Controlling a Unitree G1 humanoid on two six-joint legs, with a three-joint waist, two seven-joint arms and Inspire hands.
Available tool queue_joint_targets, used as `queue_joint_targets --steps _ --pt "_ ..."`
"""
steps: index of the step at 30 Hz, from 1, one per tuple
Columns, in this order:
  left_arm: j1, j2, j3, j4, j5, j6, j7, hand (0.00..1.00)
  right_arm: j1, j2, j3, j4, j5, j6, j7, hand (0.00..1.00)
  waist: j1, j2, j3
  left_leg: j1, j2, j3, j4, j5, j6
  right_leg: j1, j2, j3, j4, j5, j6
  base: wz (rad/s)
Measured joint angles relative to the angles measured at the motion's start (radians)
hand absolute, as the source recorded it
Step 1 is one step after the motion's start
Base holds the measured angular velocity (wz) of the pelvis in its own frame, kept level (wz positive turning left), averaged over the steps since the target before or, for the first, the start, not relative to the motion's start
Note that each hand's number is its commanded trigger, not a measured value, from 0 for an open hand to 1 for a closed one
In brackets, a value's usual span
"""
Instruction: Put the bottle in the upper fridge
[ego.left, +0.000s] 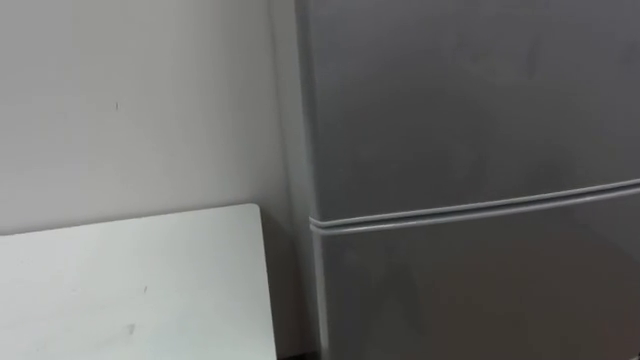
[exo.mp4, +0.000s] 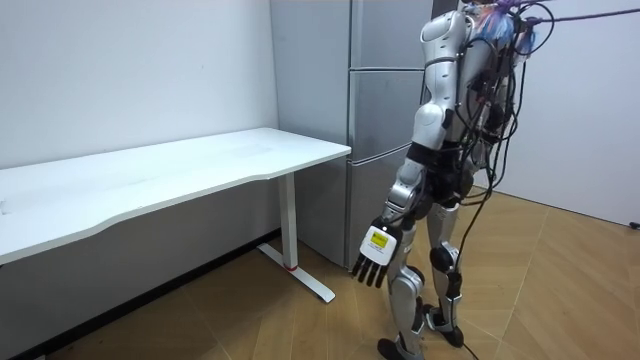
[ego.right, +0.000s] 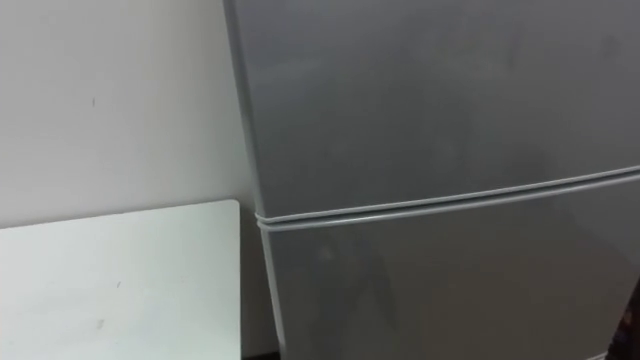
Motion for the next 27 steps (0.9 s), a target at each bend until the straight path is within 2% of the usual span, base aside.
queue_joint_targets --steps 2,4,10,17,19,27 --pt "0.000 0.000 -0.008 -0.008 0.030 0.000 0.001 0.00 -0.011 0.000 0.002 0.009 0.000 0.001 0.007 0.00 0.001 -0.002 0.0000 -0.010 -0.001 -0.007 0.012 0.000 0.000 0.000 -0.002 -0.008 0.001 0.000 0.000 0.12" --pt "-0.001 0.000 -0.009 -0.024 0.076 0.000 0.001 0.00 -0.024 0.000 0.004 0.013 -0.006 0.000 0.024 0.00 0.001 -0.007 0.0036 -0.014 -0.001 -0.013 0.017 0.000 0.000 0.002 -0.003 -0.014 0.001 0.000 0.000 0.10" --pt "-0.002 0.000 -0.010 -0.034 0.083 0.000 0.020 0.00 -0.033 0.002 0.023 0.018 -0.013 -0.001 0.033 0.00 0.001 -0.010 0.0075 -0.012 -0.003 -0.024 0.019 0.000 0.000 0.006 -0.006 -0.025 0.003 -0.010 0.000 0.07" --pt "-0.003 -0.002 -0.020 -0.033 0.083 -0.006 0.050 0.00 -0.032 0.003 0.023 0.019 -0.026 -0.003 0.033 0.00 0.001 -0.016 0.0064 -0.018 -0.003 -0.030 0.021 0.000 0.000 0.007 -0.006 -0.039 0.001 -0.010 0.000 0.04" --pt "-0.003 -0.003 -0.030 -0.033 0.084 -0.006 0.062 0.00 -0.033 0.003 0.024 0.025 -0.025 -0.003 0.032 0.00 0.001 -0.020 0.0039 -0.019 -0.003 -0.030 0.021 0.000 0.000 0.008 -0.006 -0.040 0.001 -0.010 0.000 0.00" --pt "-0.003 -0.007 -0.043 -0.031 0.084 -0.003 0.088 0.00 -0.037 0.004 0.032 0.051 -0.024 -0.003 0.026 0.00 0.013 -0.020 0.0033 -0.018 -0.003 -0.030 0.021 0.000 0.000 0.018 -0.006 -0.045 -0.001 -0.010 0.000 0.00"
